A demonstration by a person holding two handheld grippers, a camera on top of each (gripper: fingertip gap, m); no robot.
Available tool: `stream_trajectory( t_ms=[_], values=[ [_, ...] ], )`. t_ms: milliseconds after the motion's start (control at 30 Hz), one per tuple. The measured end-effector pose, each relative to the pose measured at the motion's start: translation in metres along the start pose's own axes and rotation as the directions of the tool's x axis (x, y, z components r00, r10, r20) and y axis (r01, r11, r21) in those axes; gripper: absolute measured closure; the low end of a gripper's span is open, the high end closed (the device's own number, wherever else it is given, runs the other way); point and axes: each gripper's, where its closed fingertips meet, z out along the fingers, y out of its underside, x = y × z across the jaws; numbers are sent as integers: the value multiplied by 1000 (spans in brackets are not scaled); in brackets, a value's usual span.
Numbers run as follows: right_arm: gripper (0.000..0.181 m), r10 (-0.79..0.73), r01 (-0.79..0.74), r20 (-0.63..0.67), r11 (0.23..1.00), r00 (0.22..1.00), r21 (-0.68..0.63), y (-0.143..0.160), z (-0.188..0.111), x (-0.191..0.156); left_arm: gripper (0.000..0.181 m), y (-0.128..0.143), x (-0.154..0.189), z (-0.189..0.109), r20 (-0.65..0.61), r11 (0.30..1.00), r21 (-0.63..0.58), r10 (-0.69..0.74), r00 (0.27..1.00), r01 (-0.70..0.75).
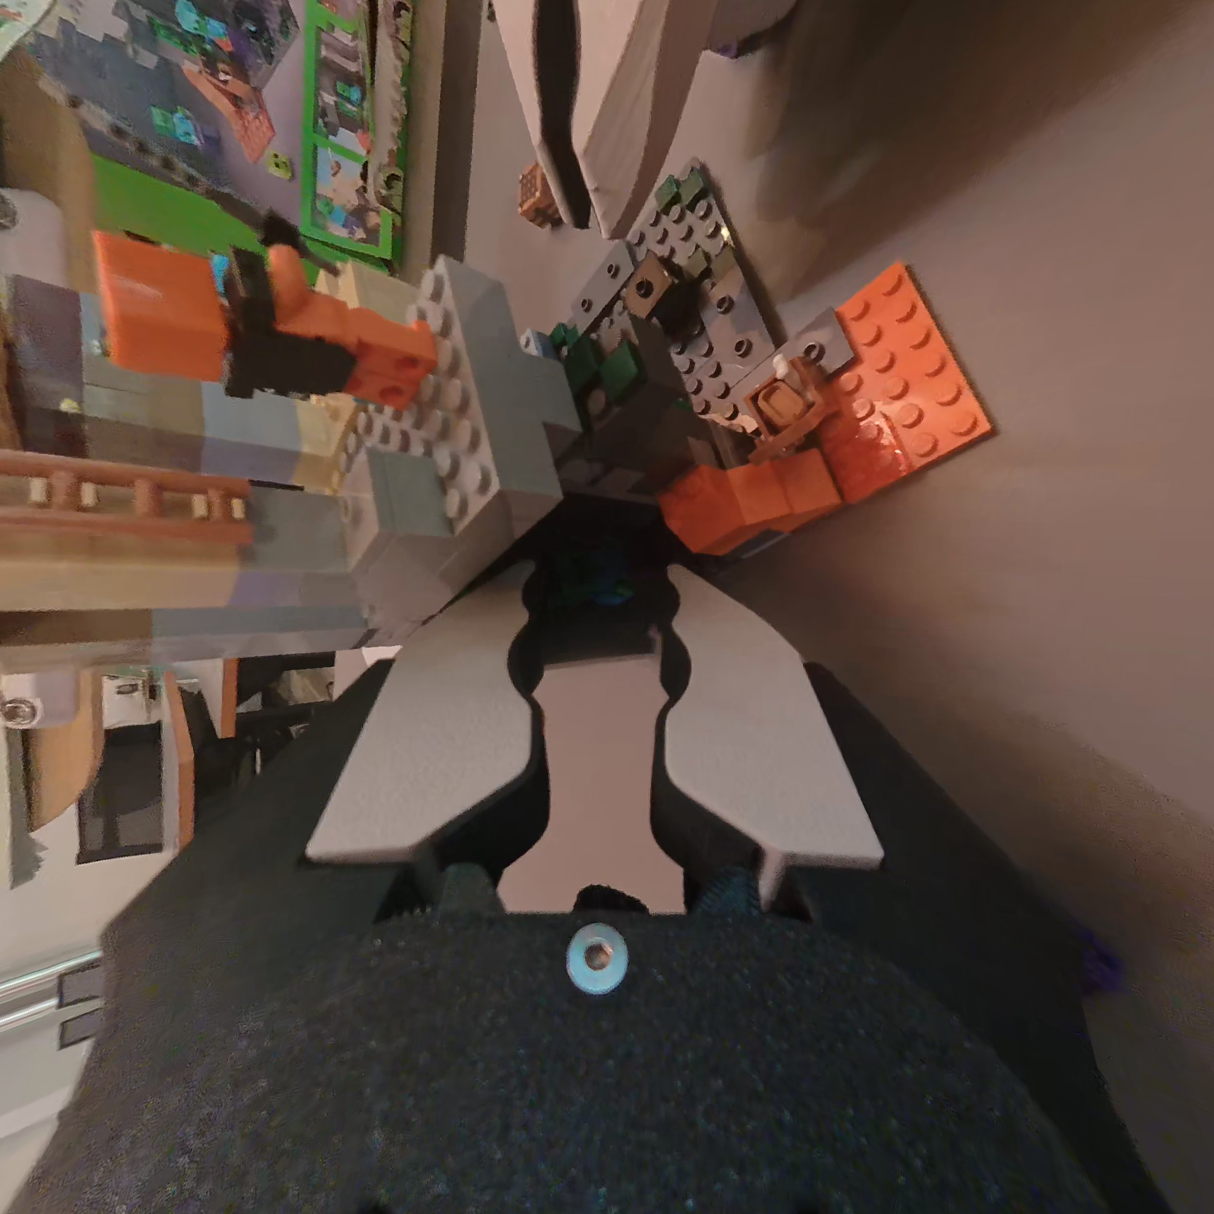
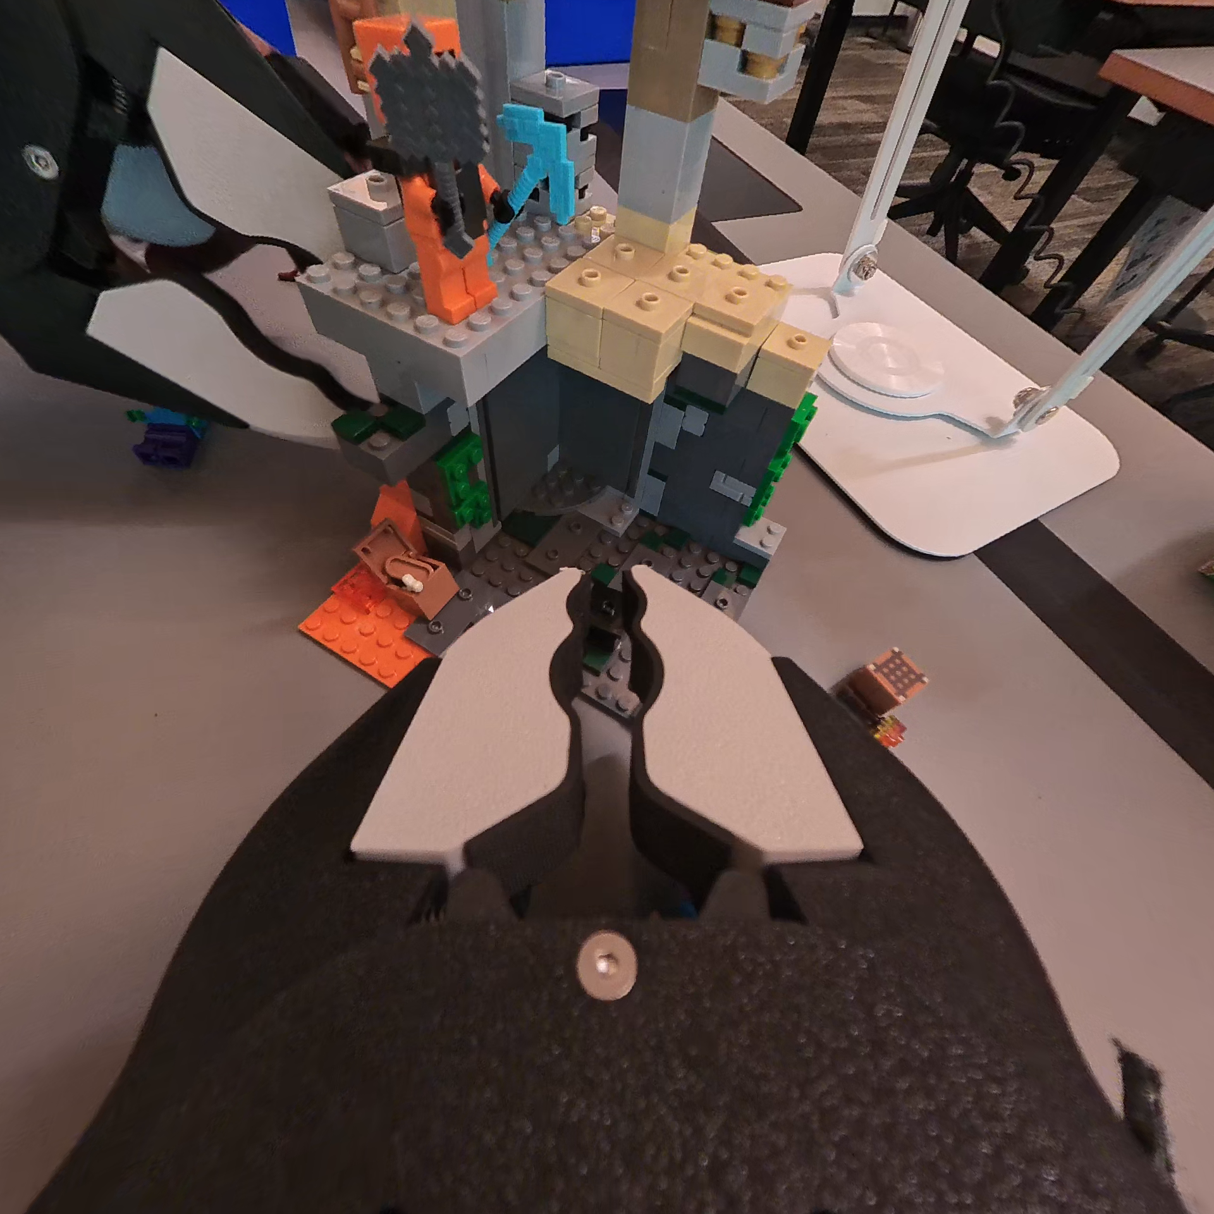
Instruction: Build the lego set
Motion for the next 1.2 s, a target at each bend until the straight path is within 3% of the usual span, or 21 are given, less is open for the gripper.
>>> stream_trajectory(
  t_ms=[100, 400, 600, 967, 1200],
  values=[
    [173, 12, -12, 2, 1000, 1000, 5, 0, 0, 1, 141, 3, 2, 0, 4, 1000, -13, -3, 1000, 3],
    [173, 20, -20, 4, 1000, 1000, 9, -1, 0, 1, 143, 4, 5, -13, 25, 999, 11, -31, 999, 31],
    [173, 28, -29, 8, 1000, 1000, 10, -1, 1, 0, 137, 1, 1, -2, 48, 1000, 3, 14, 999, -14],
    [173, 31, -31, 7, 999, 999, 9, 0, 0, 2, 154, 2, -3, 2, 63, 998, -4, 70, 996, -70],
    [172, 29, -29, 4, 1000, 1000, 8, 0, 0, 3, 154, 4, -5, 5, 93, 995, -12, 96, 991, -95]
  ],
)
